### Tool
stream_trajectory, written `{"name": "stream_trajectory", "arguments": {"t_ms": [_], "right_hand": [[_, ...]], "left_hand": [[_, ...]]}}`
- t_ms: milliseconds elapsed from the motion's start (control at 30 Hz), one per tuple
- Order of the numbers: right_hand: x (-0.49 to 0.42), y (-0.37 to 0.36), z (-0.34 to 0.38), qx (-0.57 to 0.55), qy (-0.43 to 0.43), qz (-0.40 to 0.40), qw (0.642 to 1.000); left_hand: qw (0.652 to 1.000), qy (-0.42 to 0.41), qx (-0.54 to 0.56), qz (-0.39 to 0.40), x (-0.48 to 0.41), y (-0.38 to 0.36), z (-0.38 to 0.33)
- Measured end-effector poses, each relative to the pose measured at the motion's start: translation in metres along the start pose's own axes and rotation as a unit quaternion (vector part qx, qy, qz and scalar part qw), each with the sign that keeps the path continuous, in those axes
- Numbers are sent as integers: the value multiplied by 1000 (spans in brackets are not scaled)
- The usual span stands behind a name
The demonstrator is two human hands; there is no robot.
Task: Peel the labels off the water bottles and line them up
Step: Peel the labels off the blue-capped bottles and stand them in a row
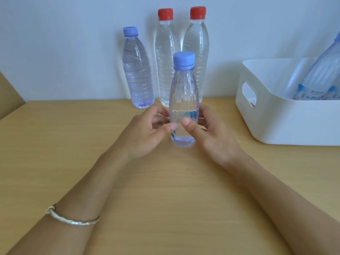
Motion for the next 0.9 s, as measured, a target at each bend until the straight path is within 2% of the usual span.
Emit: {"name": "stream_trajectory", "arguments": {"t_ms": [233,433,667,900], "right_hand": [[0,1,0,1,-1,-6,1000],[-1,2,0,5,-2,-11,1000],[0,2,0,10,-2,-15,1000],[-1,5,-1,10,-8,-29,999]], "left_hand": [[997,-37,-59,-16,4,-2,-11],[994,-55,-74,-65,7,-2,-16],[993,10,-40,-111,10,0,-13],[992,9,-11,-129,9,-5,-12]]}}
Point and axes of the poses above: each hand's wrist, its own x-axis away from the middle knuckle, its own y-axis out of the back of the hand, z = x × y, the point moved 8 cm from there along -x, towards the middle knuckle, and after that the axes turned 2 degrees about x, right-handed, at the moved point
